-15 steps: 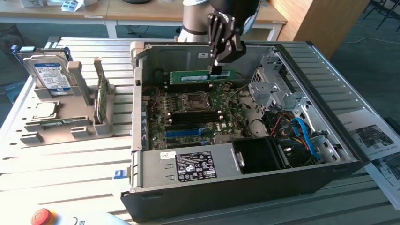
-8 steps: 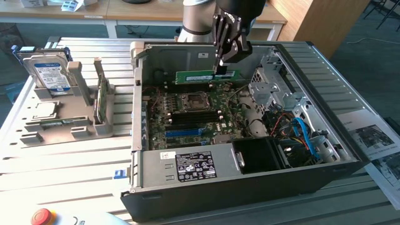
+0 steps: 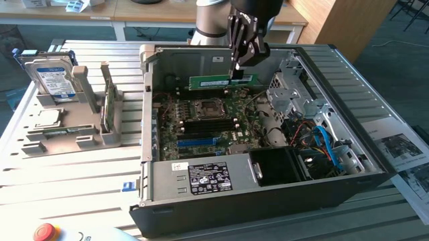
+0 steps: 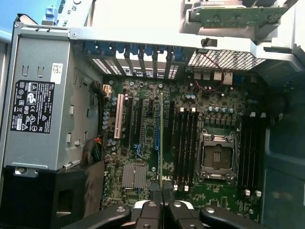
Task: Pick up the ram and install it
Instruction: 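Pick up the ram and move it above insertion slot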
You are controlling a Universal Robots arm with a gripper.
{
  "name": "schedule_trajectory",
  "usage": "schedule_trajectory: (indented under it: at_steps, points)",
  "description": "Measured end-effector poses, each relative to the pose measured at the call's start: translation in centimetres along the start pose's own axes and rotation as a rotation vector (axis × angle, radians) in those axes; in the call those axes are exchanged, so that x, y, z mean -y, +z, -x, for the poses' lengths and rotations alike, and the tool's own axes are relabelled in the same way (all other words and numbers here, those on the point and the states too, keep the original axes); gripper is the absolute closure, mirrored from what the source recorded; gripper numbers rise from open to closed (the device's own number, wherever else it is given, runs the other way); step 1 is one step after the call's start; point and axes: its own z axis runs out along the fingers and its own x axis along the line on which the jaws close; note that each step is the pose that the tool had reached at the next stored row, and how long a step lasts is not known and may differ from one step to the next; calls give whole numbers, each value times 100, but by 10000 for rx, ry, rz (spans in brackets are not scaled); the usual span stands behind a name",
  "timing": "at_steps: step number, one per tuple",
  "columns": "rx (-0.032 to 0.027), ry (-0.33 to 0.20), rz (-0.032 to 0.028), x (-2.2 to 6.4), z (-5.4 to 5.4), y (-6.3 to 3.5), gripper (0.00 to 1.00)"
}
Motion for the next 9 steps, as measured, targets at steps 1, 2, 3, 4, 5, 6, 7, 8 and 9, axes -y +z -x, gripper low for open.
schedule_trajectory:
  at_steps: [1,2,3,4,5,6,7,8,9]
  points:
    - [-10,0,-6,0,2,0,88]
    - [-13,-1,-6,0,2,0,88]
    - [-13,-2,-6,0,2,0,88]
    - [-14,-1,-6,0,2,0,88]
    - [-15,-1,-6,0,2,-1,88]
    - [-14,0,-6,0,2,0,88]
    - [-14,0,-6,-1,2,0,88]
    - [-14,0,-6,0,3,0,88]
    - [-14,0,-6,0,3,0,88]
